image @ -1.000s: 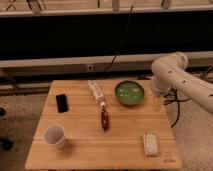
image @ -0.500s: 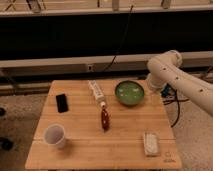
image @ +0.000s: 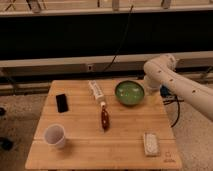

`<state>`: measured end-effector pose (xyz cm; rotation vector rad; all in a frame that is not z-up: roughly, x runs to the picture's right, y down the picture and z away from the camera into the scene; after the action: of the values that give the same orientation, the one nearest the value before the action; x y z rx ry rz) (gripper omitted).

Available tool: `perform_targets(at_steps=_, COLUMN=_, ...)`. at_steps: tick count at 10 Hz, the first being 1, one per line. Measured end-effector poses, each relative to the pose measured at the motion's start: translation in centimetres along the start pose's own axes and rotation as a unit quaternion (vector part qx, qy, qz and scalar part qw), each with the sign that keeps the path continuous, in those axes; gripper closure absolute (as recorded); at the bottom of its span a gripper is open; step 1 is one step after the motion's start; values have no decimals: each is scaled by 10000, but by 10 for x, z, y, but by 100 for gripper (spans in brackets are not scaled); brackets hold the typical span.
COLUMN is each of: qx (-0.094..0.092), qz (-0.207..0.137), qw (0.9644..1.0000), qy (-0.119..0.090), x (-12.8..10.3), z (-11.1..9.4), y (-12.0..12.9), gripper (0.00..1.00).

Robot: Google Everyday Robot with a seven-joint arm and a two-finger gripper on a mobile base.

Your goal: Pick up the ceramic bowl

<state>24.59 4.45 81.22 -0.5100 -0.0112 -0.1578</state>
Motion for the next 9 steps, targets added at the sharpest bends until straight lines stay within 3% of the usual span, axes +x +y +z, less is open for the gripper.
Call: perform_targets(at_steps=9, qx=-211, qz=-154, qw=9996, qy=-78, x=-9, z=50, y=-9, gripper=20)
